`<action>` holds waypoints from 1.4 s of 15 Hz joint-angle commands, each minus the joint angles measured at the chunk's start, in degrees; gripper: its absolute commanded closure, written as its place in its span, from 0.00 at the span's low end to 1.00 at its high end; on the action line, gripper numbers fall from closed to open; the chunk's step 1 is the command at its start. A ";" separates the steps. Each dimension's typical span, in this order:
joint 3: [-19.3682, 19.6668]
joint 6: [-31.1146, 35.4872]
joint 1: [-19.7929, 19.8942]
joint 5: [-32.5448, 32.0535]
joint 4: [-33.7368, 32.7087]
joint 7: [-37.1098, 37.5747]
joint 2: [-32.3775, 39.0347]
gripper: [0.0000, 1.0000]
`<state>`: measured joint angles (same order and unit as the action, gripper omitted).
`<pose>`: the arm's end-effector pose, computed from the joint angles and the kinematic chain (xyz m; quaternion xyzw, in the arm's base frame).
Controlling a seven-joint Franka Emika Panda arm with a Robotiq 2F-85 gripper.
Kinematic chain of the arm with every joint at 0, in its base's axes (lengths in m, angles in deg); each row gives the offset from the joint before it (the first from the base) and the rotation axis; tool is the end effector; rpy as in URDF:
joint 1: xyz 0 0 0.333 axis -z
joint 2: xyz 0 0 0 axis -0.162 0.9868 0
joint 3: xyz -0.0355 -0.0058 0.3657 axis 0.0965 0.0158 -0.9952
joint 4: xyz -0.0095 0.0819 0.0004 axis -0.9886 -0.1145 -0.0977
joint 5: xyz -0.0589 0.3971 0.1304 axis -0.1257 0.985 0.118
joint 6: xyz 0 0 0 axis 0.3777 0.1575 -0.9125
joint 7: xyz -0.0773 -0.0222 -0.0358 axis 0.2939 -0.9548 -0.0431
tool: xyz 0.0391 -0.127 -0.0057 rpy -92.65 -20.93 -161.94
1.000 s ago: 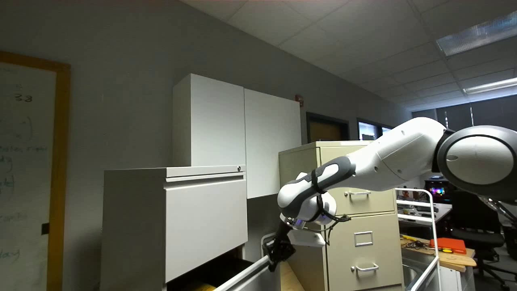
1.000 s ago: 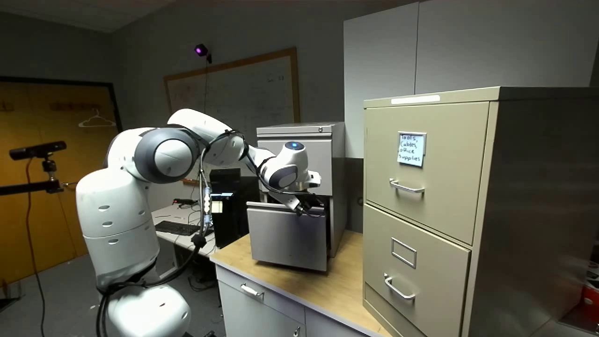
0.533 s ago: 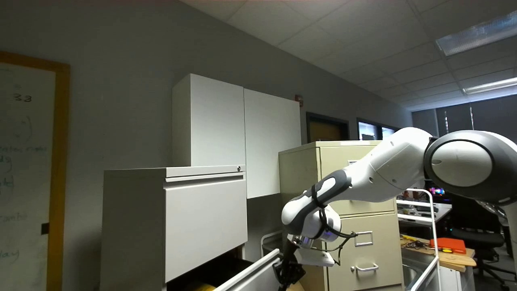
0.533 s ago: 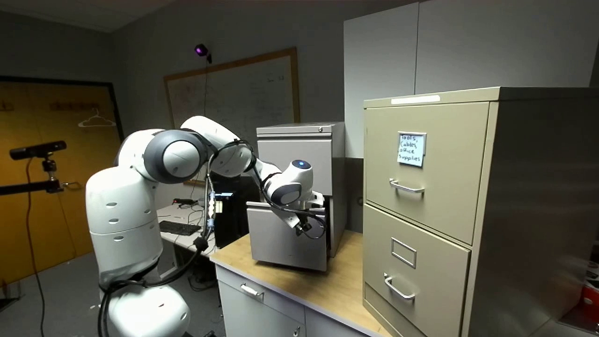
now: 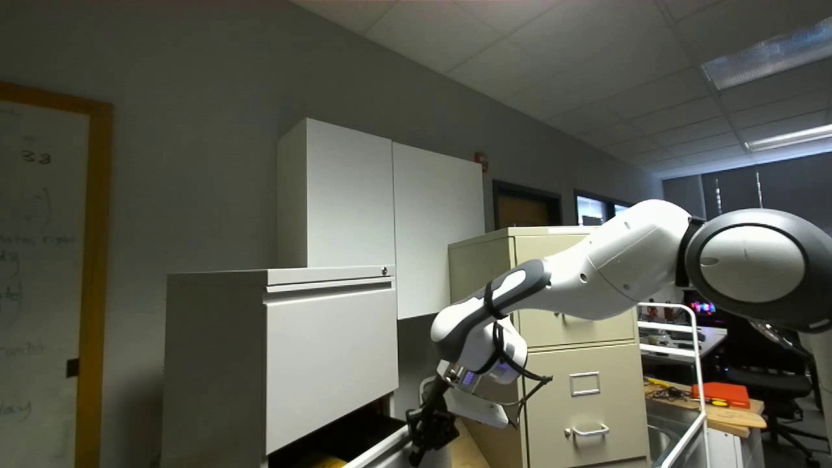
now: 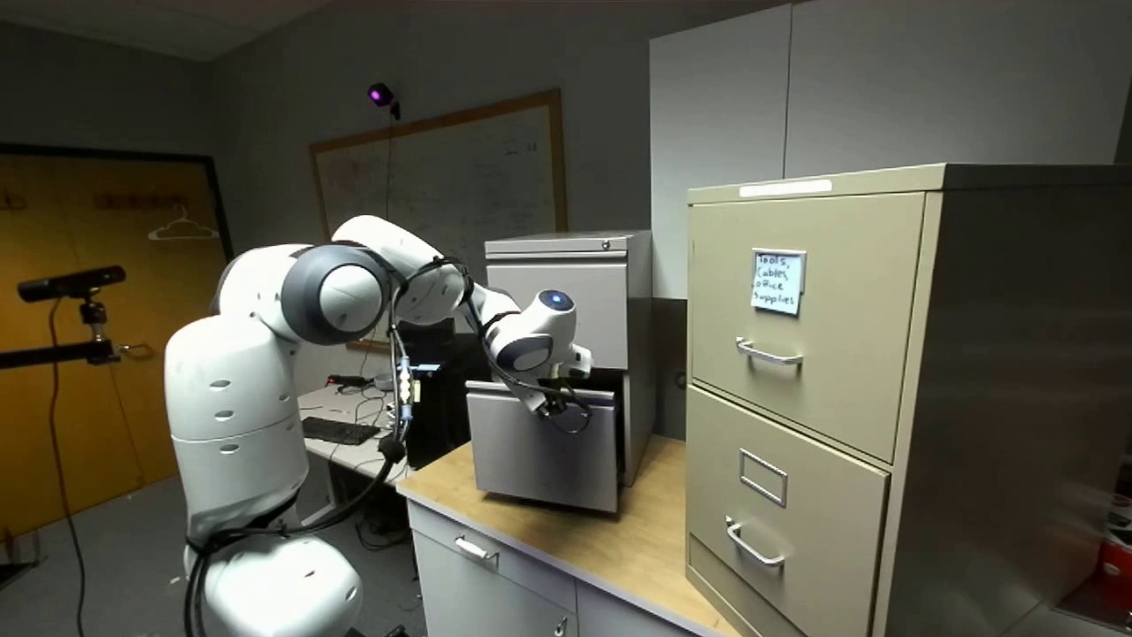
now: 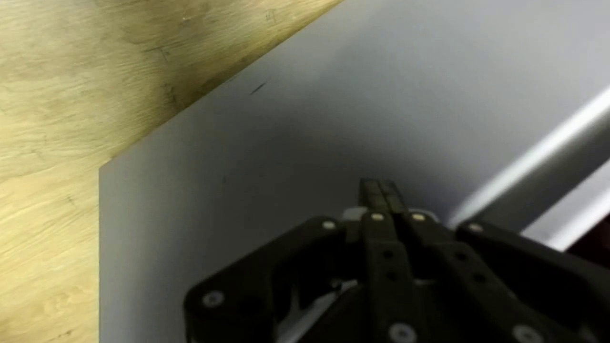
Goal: Close the open drawer
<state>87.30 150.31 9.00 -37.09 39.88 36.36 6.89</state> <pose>0.5996 0.0145 0.4286 -0.9577 0.1291 -0.1402 0.2154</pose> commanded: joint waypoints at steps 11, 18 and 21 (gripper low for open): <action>-3.30 -1.99 -0.59 8.65 -14.76 2.11 9.81 1.00; -5.21 -3.20 -0.90 10.32 -23.77 4.73 15.43 1.00; -5.30 -3.44 -0.69 10.07 -27.32 5.67 18.14 1.00</action>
<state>83.11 147.76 8.50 -28.33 19.98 39.34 20.96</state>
